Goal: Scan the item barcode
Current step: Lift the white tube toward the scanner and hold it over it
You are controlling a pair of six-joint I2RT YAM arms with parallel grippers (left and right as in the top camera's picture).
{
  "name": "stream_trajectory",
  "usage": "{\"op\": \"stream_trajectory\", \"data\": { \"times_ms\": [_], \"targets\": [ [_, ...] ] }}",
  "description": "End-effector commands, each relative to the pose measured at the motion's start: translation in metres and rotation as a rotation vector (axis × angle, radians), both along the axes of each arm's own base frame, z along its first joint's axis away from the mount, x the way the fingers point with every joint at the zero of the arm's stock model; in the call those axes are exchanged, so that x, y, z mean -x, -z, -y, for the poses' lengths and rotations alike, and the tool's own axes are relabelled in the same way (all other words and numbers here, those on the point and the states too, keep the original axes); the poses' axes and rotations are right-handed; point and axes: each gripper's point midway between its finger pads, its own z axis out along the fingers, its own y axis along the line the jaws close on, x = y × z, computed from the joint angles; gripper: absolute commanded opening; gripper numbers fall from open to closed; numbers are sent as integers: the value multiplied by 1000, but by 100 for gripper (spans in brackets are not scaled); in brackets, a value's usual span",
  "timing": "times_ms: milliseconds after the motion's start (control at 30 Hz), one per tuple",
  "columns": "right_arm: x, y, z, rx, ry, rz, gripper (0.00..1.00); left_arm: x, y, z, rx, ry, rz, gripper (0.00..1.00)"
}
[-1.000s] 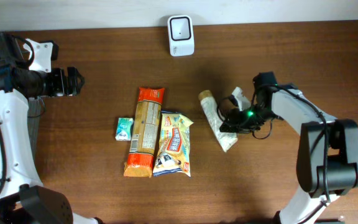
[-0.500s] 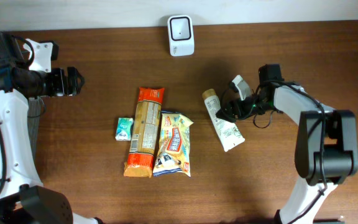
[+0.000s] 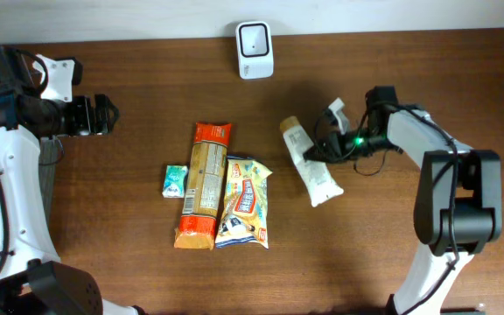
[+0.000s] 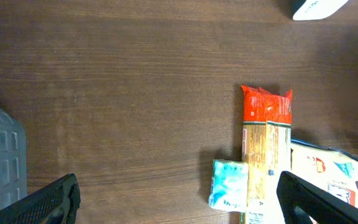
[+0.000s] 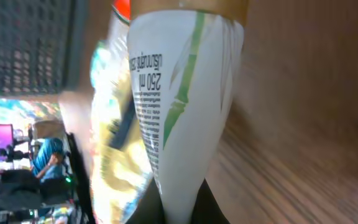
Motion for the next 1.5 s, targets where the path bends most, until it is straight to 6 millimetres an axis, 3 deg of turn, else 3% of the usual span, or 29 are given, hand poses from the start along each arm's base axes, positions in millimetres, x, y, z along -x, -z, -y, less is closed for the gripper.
{"op": "stream_trajectory", "data": {
  "times_ms": [0, 100, 233, 300, 367, 500, 600, 700, 800, 867, 900, 1000, 1067, 1167, 1267, 1333, 1467],
  "targets": [
    [-16, -97, -6, -122, 34, 151, 4, 0, -4, 2, -1, 22, 14, 99],
    [-13, -166, -10, -186, 71, 241, 4, 0, -4, 2, -1, 22, 14, 99],
    [-11, -219, -18, -343, 53, 284, 4, 0, -4, 2, -1, 22, 14, 99],
    [-18, -224, -18, -345, 63, 307, 4, 0, -4, 2, -1, 22, 14, 99],
    [-27, -215, -20, -280, 109, 318, 4, 0, -4, 2, -1, 22, 14, 99],
    [-34, -199, -43, -165, 128, 348, 4, 0, -4, 2, -1, 22, 14, 99],
    [-31, -205, -57, -174, 95, 373, 4, 0, -4, 2, -1, 22, 15, 99],
    [-41, -230, -63, -127, 128, 440, 4, 0, -4, 2, -1, 22, 14, 99],
    [-80, -257, -54, 250, 326, 691, 4, 0, -4, 2, -1, 22, 14, 99],
    [-104, -265, -44, 575, 471, 894, 4, 0, -4, 2, -1, 22, 14, 99],
    [-114, -264, -42, 708, 496, 974, 4, 0, -4, 2, -1, 22, 14, 99],
    [-152, -227, -69, 1043, 309, 1208, 4, 0, -4, 2, -1, 22, 14, 99],
    [-182, -205, -74, 1249, 259, 1327, 4, 0, -4, 2, -1, 22, 14, 99],
    [-220, -167, -84, 1435, 204, 1473, 4, 0, -4, 2, -1, 22, 14, 99],
    [-237, -153, -92, 1430, 308, 1572, 4, 0, -4, 2, -1, 22, 14, 99],
    [-245, -130, -97, 1399, 267, 1591, 4, 0, -4, 2, -1, 22, 14, 99],
    [-256, -95, -80, 1430, 216, 1542, 4, 0, -4, 2, -1, 22, 14, 99]
  ]
}}
